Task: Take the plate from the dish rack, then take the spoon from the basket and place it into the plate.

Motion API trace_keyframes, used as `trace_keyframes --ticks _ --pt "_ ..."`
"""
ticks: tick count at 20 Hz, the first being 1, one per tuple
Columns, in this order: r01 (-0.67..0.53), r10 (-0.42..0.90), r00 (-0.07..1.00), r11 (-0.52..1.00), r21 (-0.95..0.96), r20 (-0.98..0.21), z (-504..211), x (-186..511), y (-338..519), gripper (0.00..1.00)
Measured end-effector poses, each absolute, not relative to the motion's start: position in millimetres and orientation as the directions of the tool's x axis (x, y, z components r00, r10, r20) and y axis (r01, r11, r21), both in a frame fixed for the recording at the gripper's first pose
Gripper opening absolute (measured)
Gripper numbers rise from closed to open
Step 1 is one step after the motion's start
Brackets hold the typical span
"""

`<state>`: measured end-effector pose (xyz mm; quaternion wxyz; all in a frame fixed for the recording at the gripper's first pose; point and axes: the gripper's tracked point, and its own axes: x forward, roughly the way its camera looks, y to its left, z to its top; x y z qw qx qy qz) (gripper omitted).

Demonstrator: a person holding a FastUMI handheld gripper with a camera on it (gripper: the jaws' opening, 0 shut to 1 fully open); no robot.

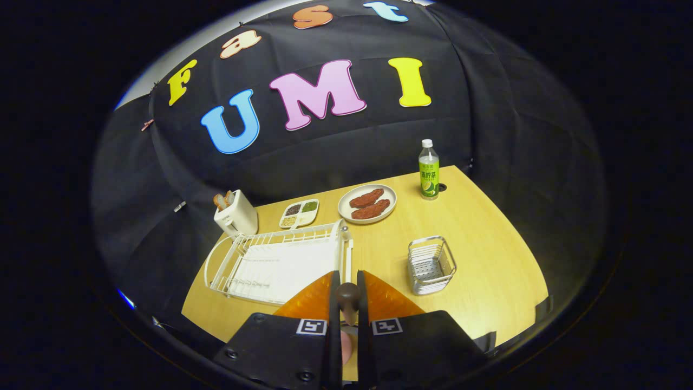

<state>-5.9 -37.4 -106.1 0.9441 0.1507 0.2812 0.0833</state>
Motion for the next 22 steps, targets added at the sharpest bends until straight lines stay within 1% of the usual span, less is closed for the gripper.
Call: trace_keyframes --ticks 2,7,11,14,16,20,21,22 --pt "-0.079 0.262 0.817 0.933 0.351 -0.514 -113 -17 -10 0.15" --pt "-0.095 0.355 0.733 0.898 0.429 -0.581 -156 -43 63 0.15" --pt "-0.081 0.368 0.670 0.900 0.429 -0.645 -200 -56 91 0.16" --pt "-0.024 0.378 0.640 0.880 0.474 -0.669 -216 -58 100 0.15" --pt "0.006 0.360 0.637 0.882 0.472 -0.682 -220 -56 95 0.15" --pt "0.051 0.345 0.636 0.874 0.483 -0.691 -221 -56 90 0.15" --pt "0.052 0.340 0.635 0.877 0.477 -0.694 -223 -58 90 0.18" --pt "0.044 0.340 0.635 0.881 0.471 -0.694 -221 -58 86 0.18"
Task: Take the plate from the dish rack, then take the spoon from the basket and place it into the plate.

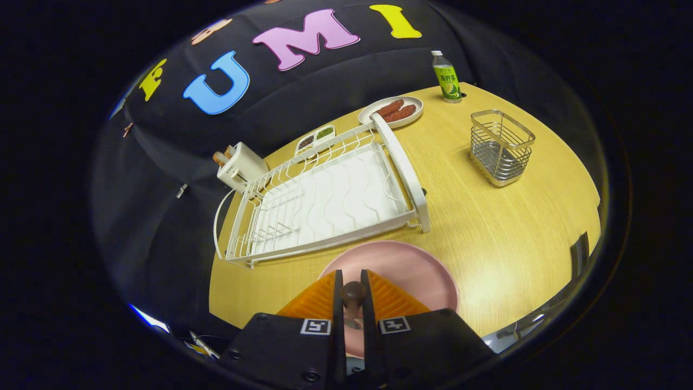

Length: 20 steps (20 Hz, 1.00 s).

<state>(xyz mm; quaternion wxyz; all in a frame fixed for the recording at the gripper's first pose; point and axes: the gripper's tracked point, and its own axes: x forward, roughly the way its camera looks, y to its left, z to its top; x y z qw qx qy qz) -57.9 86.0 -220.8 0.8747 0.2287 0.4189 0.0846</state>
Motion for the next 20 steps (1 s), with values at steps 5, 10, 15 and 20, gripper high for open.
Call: trace_keyframes --ticks 5,10,15,20 --pt "0.029 0.289 0.659 0.913 0.407 -0.695 -210 -63 62 0.86" --pt "-0.002 0.225 0.728 0.945 0.327 -0.647 -173 -59 28 0.99" --pt "-0.104 0.243 0.829 0.952 0.288 -0.503 -120 -43 8 0.99" --pt "-0.213 0.284 0.889 0.951 0.224 -0.359 -63 -24 -28 0.99"
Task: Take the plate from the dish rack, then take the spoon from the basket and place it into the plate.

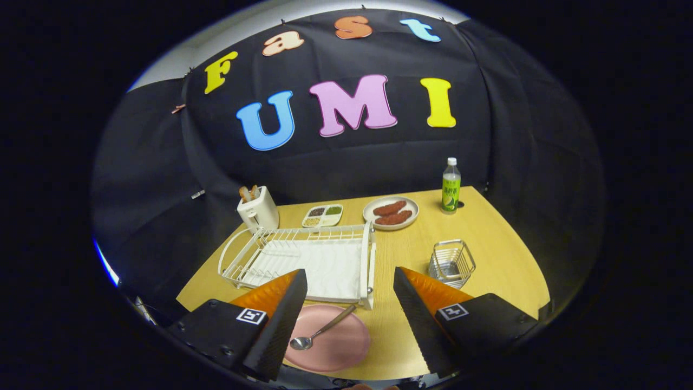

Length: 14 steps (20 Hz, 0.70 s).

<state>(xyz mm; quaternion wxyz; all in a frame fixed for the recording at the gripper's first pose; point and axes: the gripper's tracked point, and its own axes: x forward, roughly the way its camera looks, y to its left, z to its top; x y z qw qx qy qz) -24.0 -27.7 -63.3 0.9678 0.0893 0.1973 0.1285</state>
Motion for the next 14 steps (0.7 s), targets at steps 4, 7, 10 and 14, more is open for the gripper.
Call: trace_keyframes --ticks 4,7,10,14 --pt "-0.233 0.282 0.927 0.950 0.209 -0.248 -17 -14 -68 0.99" --pt "-0.267 0.303 0.941 0.938 0.220 -0.152 15 -10 -94 0.98" --pt "-0.290 0.302 0.952 0.941 0.177 -0.047 46 -5 -125 0.98" --pt "-0.321 0.324 0.946 0.939 0.126 -0.003 58 -10 -147 0.98"
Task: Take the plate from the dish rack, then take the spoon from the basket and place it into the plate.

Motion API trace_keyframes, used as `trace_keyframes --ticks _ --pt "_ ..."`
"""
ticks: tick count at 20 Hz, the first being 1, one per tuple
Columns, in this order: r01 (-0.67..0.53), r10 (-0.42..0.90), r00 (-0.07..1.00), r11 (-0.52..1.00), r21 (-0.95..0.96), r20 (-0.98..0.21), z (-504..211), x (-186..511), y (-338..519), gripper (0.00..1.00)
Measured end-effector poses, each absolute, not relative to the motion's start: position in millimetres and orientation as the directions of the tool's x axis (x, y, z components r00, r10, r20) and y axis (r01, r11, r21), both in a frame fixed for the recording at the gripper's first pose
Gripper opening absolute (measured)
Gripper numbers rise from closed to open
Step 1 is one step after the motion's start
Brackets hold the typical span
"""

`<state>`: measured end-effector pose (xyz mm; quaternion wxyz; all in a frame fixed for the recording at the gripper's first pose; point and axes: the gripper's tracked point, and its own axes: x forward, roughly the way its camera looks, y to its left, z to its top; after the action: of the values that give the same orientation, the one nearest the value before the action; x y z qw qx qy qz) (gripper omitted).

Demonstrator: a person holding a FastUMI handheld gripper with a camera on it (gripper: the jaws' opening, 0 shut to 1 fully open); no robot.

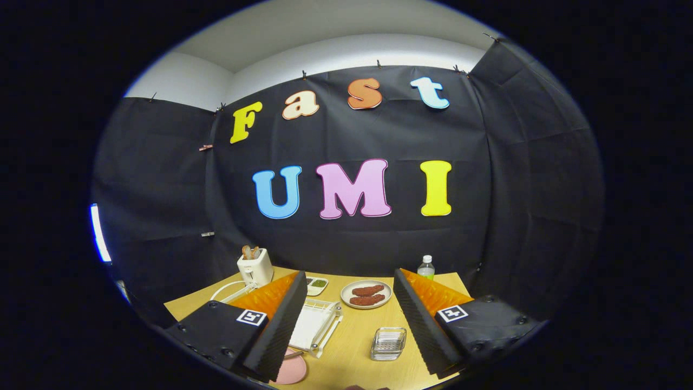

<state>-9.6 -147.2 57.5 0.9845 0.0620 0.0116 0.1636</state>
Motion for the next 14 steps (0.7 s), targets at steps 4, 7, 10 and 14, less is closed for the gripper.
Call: trace_keyframes --ticks 4,7,10,14 --pt "-0.342 0.347 0.938 0.931 0.124 -0.016 47 -13 -160 0.98" --pt "-0.342 0.347 0.938 0.932 0.119 -0.023 41 -15 -170 0.98" --pt "-0.343 0.347 0.938 0.932 0.119 -0.021 34 -16 -172 0.98" --pt "-0.378 0.387 0.921 0.917 0.127 -0.052 21 -20 -160 0.98"
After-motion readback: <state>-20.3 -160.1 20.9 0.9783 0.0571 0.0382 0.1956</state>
